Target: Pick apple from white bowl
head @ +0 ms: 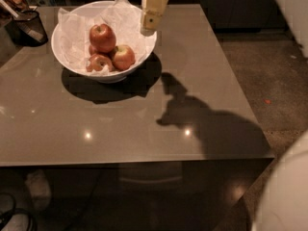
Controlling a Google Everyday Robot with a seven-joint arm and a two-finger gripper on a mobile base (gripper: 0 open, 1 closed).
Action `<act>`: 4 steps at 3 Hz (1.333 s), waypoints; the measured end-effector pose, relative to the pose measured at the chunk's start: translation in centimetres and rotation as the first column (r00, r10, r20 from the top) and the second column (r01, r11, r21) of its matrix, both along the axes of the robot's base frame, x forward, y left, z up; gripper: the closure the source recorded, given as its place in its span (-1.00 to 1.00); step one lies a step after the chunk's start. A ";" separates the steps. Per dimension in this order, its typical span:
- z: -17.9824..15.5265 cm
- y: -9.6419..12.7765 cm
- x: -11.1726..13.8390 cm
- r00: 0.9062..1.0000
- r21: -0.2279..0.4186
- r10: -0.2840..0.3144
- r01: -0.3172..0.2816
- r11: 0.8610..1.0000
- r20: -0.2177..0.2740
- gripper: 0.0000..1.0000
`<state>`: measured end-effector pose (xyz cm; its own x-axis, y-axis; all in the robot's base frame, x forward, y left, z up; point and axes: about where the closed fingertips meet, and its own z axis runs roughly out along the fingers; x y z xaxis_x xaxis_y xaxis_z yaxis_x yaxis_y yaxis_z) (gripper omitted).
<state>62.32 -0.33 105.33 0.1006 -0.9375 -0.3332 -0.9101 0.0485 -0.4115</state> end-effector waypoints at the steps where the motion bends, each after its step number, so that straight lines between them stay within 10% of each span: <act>1: -0.3 2.7 1.6 0.998 -0.020 0.060 -0.060 0.998 0.002 -1.00; 4: -3.0 7.7 5.4 0.990 0.042 0.140 -0.138 0.990 -0.033 -1.00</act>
Offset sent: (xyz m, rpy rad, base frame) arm 0.0124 0.0199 -0.0021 -0.0133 -0.0028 0.0422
